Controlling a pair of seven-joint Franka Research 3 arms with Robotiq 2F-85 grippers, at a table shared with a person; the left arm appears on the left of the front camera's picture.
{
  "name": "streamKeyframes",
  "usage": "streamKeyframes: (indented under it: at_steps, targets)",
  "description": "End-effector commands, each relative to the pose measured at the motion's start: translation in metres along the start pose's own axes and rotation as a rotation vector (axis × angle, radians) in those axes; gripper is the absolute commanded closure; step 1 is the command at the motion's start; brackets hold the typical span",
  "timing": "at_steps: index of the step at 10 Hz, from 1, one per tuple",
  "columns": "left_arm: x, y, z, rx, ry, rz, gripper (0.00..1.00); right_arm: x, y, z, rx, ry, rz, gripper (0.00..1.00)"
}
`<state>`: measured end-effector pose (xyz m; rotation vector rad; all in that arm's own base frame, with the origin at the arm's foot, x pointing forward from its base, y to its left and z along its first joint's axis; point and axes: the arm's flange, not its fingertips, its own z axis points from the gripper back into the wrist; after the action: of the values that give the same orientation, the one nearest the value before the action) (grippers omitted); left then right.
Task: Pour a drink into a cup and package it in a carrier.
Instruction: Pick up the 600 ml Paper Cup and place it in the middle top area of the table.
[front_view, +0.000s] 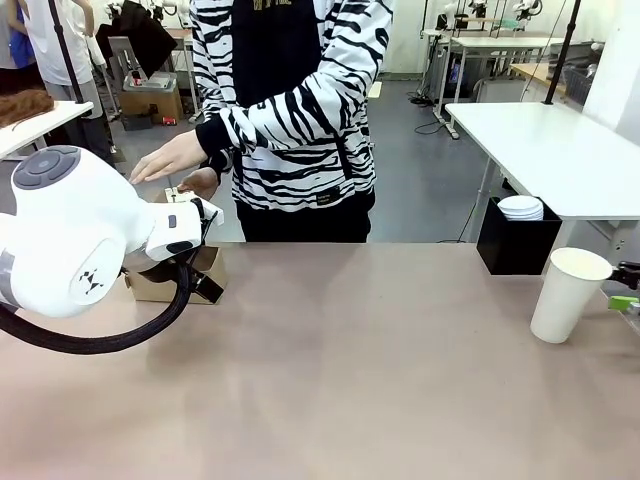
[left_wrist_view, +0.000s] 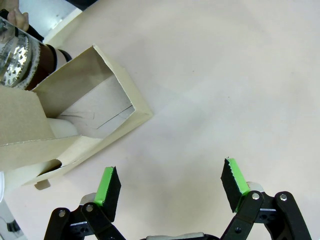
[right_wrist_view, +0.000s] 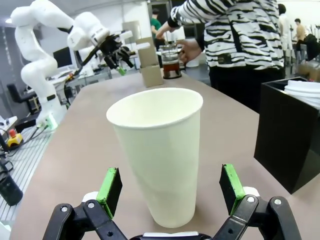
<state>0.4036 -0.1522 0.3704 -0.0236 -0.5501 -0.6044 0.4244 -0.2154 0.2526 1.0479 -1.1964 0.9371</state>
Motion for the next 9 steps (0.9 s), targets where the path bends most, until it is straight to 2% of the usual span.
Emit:
streamKeyframes:
  at_steps: [1,4,9]
  targets:
    - [0.000,0.000,0.000,-0.001,-0.001,0.000,0.00,-0.009,0.003,-0.017,0.000,0.012,0.026,0.00]
    - [0.000,0.000,0.000,-0.001,-0.001,0.000,0.00,-0.021,0.004,-0.034,-0.036,0.001,0.031,0.00]
    - [0.000,0.000,0.000,-0.001,-0.001,0.000,0.00,-0.028,0.005,-0.068,-0.019,0.003,0.025,0.00]
